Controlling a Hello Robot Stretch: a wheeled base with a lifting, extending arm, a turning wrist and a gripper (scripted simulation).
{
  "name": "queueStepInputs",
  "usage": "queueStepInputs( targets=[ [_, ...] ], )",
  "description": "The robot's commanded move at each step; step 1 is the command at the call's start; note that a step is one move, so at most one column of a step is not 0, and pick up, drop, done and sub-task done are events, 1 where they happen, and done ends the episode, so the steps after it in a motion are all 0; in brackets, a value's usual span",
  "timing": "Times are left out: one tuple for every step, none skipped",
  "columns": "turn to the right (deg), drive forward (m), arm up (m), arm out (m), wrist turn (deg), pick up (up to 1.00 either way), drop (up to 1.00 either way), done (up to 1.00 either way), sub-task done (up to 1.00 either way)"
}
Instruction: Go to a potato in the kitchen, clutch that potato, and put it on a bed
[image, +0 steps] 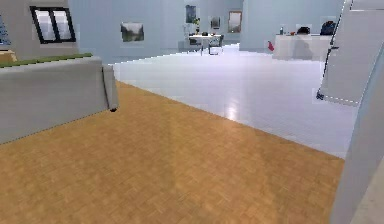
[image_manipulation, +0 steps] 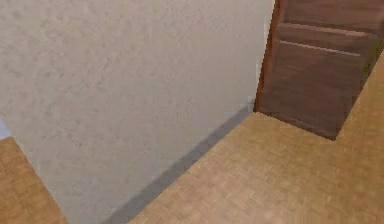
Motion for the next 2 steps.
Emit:
queueStepInputs(
  targets=[
    [0.0, 0.4, 0.0, 0.0, 0.0, 0.0, 0.0, 0.0, 0.0],
    [-3.0, 0.0, 0.0, 0.0, 0.0, 0.0, 0.0, 0.0, 0.0]
  ],
)
